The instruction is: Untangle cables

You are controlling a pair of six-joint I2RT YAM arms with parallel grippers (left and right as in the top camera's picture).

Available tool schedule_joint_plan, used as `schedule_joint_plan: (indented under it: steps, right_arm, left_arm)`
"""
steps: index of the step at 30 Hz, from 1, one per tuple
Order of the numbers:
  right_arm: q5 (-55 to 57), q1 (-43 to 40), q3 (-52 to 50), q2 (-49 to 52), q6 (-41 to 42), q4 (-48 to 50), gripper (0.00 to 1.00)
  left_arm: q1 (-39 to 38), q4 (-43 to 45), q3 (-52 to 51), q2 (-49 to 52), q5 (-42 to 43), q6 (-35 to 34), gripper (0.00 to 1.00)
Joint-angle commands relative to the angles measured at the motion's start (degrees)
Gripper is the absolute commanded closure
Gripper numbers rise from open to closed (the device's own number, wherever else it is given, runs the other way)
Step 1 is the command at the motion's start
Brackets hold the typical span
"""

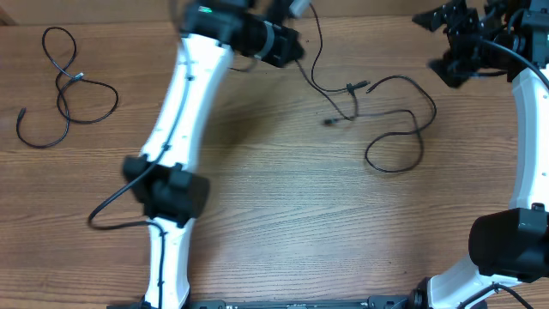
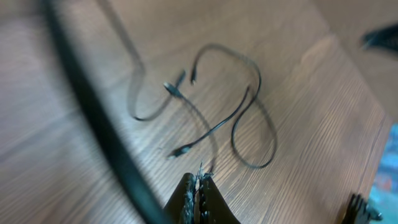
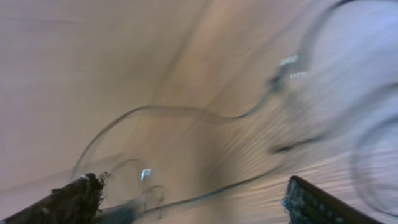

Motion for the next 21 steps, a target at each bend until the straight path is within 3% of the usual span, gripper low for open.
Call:
schedule_joint_plan:
  steps: [1,5,9,14,21]
  right_arm:
    - [16.17,0.70,0.11,-1.53,-1.62,-1.99,0.00]
    - [22.49,1.16,-2.45,-1.51,-1.62,-4.85,0.00]
    - [22.27,2.08,-7.65,-1.51,-1.62,-5.92,0.00]
    - [15.21,6.45,-17.64,-1.51,-6.08,-3.54,0.00]
    - [12.83,12.74,-30.95,-1.51,-9.57,5.73,0.00]
  left_arm:
    - [3.19,-0.74,0.31,-10.51,4.04,-0.74,0.96]
    - [7.45,0.35,0.31,-18.53,4.11,-1.20,0.96]
    - [10.93,3.06,0.31,-25.51,4.22,-6.82,0.96]
    - [11.45,4.22,0.31,-30.73,4.79,-7.96,0.96]
    - [11.52,-4.28,0.31,-34.97,-9.68,-8.72,0.96]
